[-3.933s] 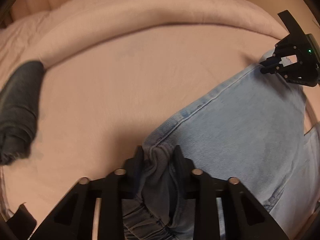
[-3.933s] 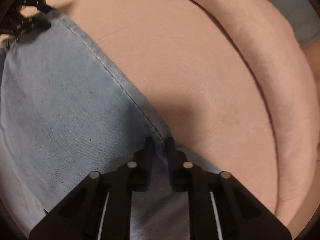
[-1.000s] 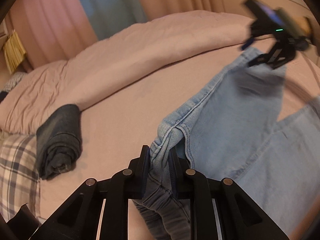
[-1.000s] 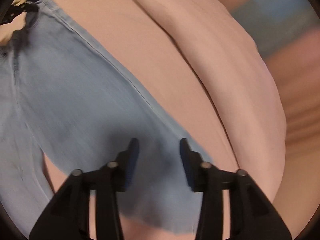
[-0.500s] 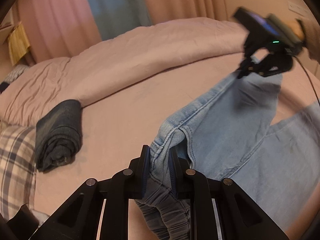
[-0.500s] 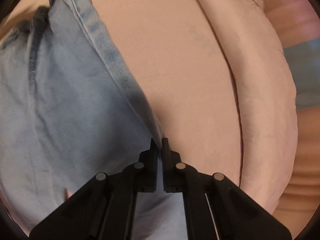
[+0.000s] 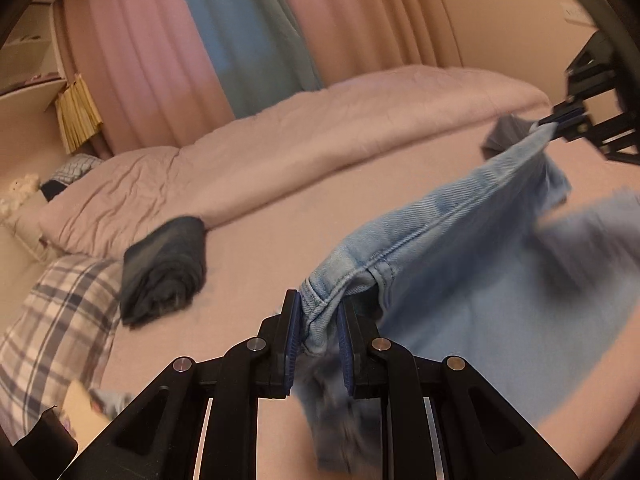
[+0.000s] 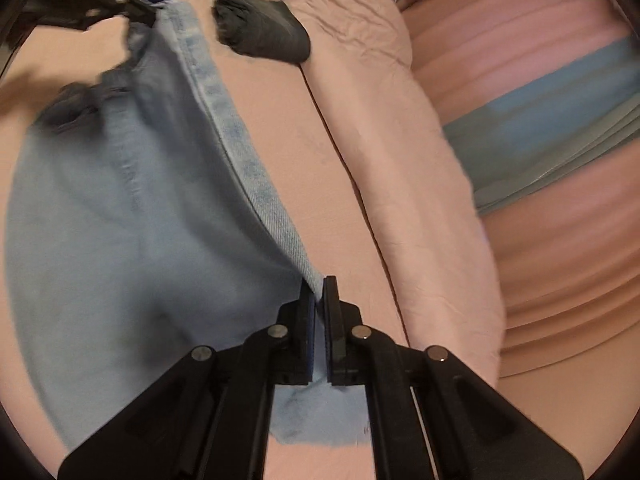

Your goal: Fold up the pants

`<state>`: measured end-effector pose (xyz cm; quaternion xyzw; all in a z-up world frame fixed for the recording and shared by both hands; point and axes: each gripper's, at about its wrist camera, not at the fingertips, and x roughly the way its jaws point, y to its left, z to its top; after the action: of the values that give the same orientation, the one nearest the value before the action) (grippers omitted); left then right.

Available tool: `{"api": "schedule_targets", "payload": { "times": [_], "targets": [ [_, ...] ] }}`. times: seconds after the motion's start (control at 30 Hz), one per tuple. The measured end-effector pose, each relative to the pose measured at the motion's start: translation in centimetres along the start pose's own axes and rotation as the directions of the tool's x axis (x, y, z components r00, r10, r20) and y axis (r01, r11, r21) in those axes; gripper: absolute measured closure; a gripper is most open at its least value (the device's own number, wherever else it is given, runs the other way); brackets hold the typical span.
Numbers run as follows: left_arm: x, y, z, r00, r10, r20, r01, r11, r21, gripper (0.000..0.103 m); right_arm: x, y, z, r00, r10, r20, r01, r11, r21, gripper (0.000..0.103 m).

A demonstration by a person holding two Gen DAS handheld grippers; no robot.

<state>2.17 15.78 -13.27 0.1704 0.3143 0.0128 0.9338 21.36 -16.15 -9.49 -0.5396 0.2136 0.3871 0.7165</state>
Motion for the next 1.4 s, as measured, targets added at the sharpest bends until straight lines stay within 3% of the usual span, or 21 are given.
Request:
{"api": "schedule_targets", "payload": {
  "times": [0.1, 0.23, 0.37, 0.5, 0.6, 0.67, 0.77, 0.83, 0.9, 0.93, 0.97, 1.0, 1.03, 1.1, 1.17, 1.23, 1.3, 1.4],
  "targets": [
    [-1.4, -1.1, -3.9, 0.999, -0.036, -0.036, 0.035, 0.999, -0.021, 0.085, -4.3, 5.4, -2.0, 0.998, 0.066, 0.014, -0.066, 0.998, -0.001, 0.099],
    [-0.2, -2.4, -8.3, 0.985, -0.094, -0.148, 0.084, 0.994, -0.075, 0.085, -4.0, 11.2, -4.3, 0.979, 0.206, -0.008, -0.206, 0.978, -0.019, 0.099],
    [2.5, -2.5, -10.3, 0.968, -0.086, -0.235, 0.061, 0.992, -0.114, 0.092, -1.6, 16.9, -5.7, 0.955, 0.284, -0.086, -0.285, 0.958, -0.009, 0.098],
    [2.9, -0.5, -9.4, 0.969, -0.136, -0.208, 0.087, 0.969, -0.230, 0.092, -0.9, 17.9, -4.8, 0.959, 0.271, -0.090, -0.272, 0.962, 0.000, 0.099],
    [2.9, -0.6, -8.6, 0.972, -0.126, -0.196, 0.081, 0.971, -0.224, 0.092, -1.5, 16.6, -3.5, 0.966, 0.251, -0.060, -0.250, 0.968, 0.018, 0.099],
    [3.3, -0.5, -9.2, 0.965, -0.134, -0.224, 0.079, 0.968, -0.237, 0.092, -2.1, 16.4, -3.4, 0.968, 0.246, -0.045, -0.245, 0.969, 0.026, 0.099],
    [2.7, 0.0, -11.0, 0.952, -0.162, -0.259, 0.079, 0.950, -0.304, 0.092, -0.7, 17.0, -4.0, 0.952, 0.297, -0.081, -0.292, 0.954, 0.059, 0.096],
    [1.6, 0.6, -11.7, 0.948, -0.139, -0.287, 0.044, 0.949, -0.313, 0.092, 0.9, 17.9, -4.7, 0.935, 0.333, -0.119, -0.326, 0.942, 0.074, 0.091],
    [0.2, 1.4, -12.0, 0.947, -0.133, -0.292, 0.033, 0.945, -0.326, 0.088, 1.1, 17.2, -5.2, 0.935, 0.347, -0.079, -0.335, 0.932, 0.137, 0.093],
    [-0.8, 1.7, -11.8, 0.951, -0.122, -0.285, 0.025, 0.946, -0.324, 0.085, 0.9, 16.4, -5.3, 0.925, 0.373, -0.069, -0.357, 0.917, 0.181, 0.089],
    [-1.8, 1.9, -11.4, 0.956, -0.103, -0.275, 0.012, 0.949, -0.315, 0.073, 0.6, 14.9, -5.5, 0.900, 0.435, -0.043, -0.410, 0.874, 0.259, 0.085],
    [-2.3, 2.0, -11.0, 0.960, -0.090, -0.266, 0.005, 0.952, -0.308, 0.057, 0.2, 13.7, -5.8, 0.880, 0.474, -0.006, -0.449, 0.838, 0.311, 0.075],
    [-2.9, 1.8, -10.2, 0.965, -0.086, -0.248, 0.007, 0.953, -0.302, 0.050, -0.4, 11.9, -6.2, 0.861, 0.506, 0.052, -0.488, 0.793, 0.364, 0.065],
    [-3.2, 0.9, -8.2, 0.973, -0.122, -0.197, 0.057, 0.950, -0.307, 0.045, -1.3, 8.2, -7.1, 0.852, 0.502, 0.150, -0.511, 0.736, 0.444, 0.059],
    [-2.5, -0.6, -6.2, 0.968, -0.193, -0.163, 0.132, 0.935, -0.329, 0.045, -1.3, 4.9, -8.1, 0.864, 0.466, 0.192, -0.491, 0.692, 0.529, 0.058],
    [-0.9, -3.0, -3.8, 0.943, -0.305, -0.131, 0.243, 0.904, -0.352, 0.045, 0.2, 1.0, -9.3, 0.894, 0.412, 0.177, -0.420, 0.632, 0.651, 0.053],
    [0.9, -5.8, -1.7, 0.912, -0.393, -0.114, 0.330, 0.871, -0.364, 0.045, 2.3, -1.7, -10.4, 0.919, 0.380, 0.105, -0.324, 0.575, 0.751, 0.053],
    [3.5, -10.5, 1.3, 0.846, -0.525, -0.097, 0.462, 0.811, -0.360, 0.045, 7.2, -5.3, -11.5, 0.909, 0.417, -0.011, -0.203, 0.465, 0.862, 0.052]
  ]
}}
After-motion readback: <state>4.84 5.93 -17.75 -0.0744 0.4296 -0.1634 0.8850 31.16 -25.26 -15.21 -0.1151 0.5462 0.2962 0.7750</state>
